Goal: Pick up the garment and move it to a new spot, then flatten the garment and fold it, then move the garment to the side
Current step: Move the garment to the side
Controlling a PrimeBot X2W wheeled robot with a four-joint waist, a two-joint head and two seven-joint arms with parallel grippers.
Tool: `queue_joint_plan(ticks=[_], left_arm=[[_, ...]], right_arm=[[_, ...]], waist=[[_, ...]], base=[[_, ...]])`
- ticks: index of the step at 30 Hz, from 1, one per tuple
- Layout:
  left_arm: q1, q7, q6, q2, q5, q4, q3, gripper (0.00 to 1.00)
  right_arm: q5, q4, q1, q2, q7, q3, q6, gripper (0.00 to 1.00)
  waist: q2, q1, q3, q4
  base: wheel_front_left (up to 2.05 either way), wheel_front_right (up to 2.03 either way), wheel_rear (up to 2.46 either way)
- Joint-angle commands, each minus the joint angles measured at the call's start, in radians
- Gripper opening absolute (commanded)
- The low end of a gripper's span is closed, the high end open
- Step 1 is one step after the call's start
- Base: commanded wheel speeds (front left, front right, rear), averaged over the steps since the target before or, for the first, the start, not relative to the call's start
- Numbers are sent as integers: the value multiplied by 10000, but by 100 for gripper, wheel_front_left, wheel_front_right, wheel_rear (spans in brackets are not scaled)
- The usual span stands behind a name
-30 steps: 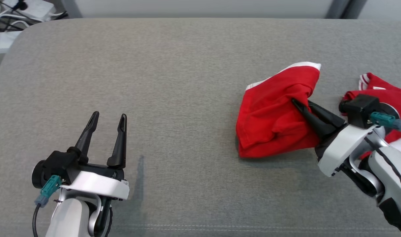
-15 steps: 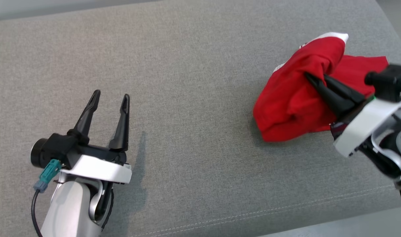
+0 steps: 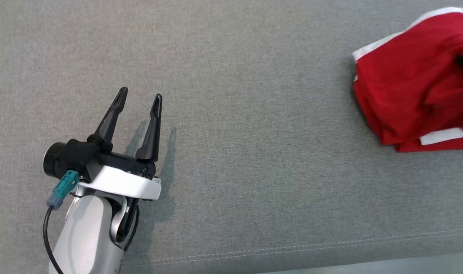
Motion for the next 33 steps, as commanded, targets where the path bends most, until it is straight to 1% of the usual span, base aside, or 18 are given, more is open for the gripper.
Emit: queue_joint_plan(ticks=[1, 2, 5, 8, 9, 10, 11, 12, 16, 19, 20, 23, 26, 30, 33], left_arm=[[-452, -57, -69, 178, -50, -293, 256, 100], [-506, -57, -69, 198, -68, -305, 237, 100], [-633, -57, -69, 230, -63, -330, 199, 100], [-758, -57, -69, 267, -56, -349, 114, 100], [-788, -57, -69, 284, -55, -346, 90, 100], [-821, -57, -69, 290, -59, -339, 56, 100], [-821, -57, -69, 290, -59, -339, 56, 100], [-846, -57, -69, 298, -70, -332, 30, 100], [-885, -57, -69, 374, -113, -267, -28, 100], [-820, -57, -69, 462, -121, -172, 12, 100], [-783, -57, -69, 483, -116, -151, 31, 100], [-605, -57, -69, 570, -96, -55, 107, 100], [-362, -57, -69, 649, -88, 1, 228, 100], [57, -57, -43, 781, -76, 48, 360, 100], [424, -55, 30, 911, -100, 48, 468, 100]], right_arm=[[142, 512, 116, -637, 23, -130, 0, 0], [64, 834, 106, -752, -45, -160, 0, 0], [105, 1792, 157, -685, -283, -328, 0, 0], [-5, 2820, 176, -398, -479, -505, 0, 0], [-2, 3288, 207, -223, -484, -607, 0, 30], [-149, 3674, 225, -80, -540, -633, 0, 100], [-149, 3674, 225, -80, -540, -633, 0, 100], [-293, 4070, 216, 103, -745, -745, 0, 100], [-671, 5596, 387, 982, -1176, -994, 0, 100], [-688, 6184, 626, 1659, -1625, -1095, 0, 100], [-690, 6327, 712, 1798, -1792, -1137, 0, 100], [-443, 6336, 1064, 2223, -2521, -1372, 0, 100], [-460, 6058, 1444, 2338, -3146, -1461, 0, 100], [-780, 5354, 2024, 2258, -3792, -1750, 0, 100], [-1290, 4773, 2716, 2205, -3710, -2241, 0, 100]], waist=[[0, 0, 275, 198], [0, 0, 349, 238], [0, 0, 571, 310], [0, 0, 754, 373], [0, 0, 793, 389], [0, 0, 830, 421], [0, 0, 830, 421], [0, 0, 845, 441], [0, 0, 829, 494], [0, 0, 640, 477], [0, 0, 556, 468], [0, 0, 214, 420], [0, 0, -188, 330], [0, 0, -781, 257], [0, 0, -1212, 287]], base=[[0, 0, 0], [0, 0, 0], [0, 0, 0], [0, 0, 0], [0, 0, 0], [0, 0, 0], [0, 0, 0], [0, 0, 0], [0, 0, 0], [0, 0, 0], [0, 0, 0], [0, 0, 0], [0, 0, 0], [0, 0, 0], [0, 0, 0]])
